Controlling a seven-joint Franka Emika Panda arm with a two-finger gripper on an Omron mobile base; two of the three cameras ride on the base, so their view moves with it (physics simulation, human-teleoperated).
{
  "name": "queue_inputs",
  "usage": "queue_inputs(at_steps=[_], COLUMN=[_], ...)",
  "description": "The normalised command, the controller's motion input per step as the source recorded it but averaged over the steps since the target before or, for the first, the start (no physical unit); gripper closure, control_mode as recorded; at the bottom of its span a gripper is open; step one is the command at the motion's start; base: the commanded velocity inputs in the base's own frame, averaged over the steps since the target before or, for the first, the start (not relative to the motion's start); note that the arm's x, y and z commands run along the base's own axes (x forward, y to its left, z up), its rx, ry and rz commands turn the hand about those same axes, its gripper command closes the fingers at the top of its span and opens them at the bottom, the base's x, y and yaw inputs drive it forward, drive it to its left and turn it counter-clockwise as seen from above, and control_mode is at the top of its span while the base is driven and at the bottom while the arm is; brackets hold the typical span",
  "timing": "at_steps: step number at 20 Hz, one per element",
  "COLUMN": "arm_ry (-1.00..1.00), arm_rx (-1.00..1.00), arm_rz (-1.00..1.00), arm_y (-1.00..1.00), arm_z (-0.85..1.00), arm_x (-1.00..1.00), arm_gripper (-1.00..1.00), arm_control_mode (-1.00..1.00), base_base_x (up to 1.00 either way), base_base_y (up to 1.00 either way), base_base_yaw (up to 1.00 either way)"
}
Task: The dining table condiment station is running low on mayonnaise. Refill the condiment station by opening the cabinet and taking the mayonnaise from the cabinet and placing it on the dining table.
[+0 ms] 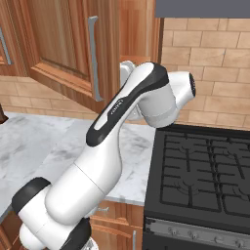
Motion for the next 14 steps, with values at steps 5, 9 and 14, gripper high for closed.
queue_inputs(at_steps=[5, 9, 14], arm_ry=[0.00, -0.01, -0.03], arm_rx=[0.14, 0.11, 0.01], arm_rz=[0.25, 0.17, 0.00], arm_y=[0.27, 0.62, 1.00], arm_z=[0.00, 0.00, 0.00], arm_x=[-0.88, -0.82, -0.30], arm_gripper=[-1.00, -1.00, -1.00], arm_control_mode=[-1.00, -1.00, -1.00], base_base_x=[0.00, 0.00, 0.00], base_base_y=[0.00, 0.00, 0.00], base_base_yaw=[0.00, 0.00, 0.00])
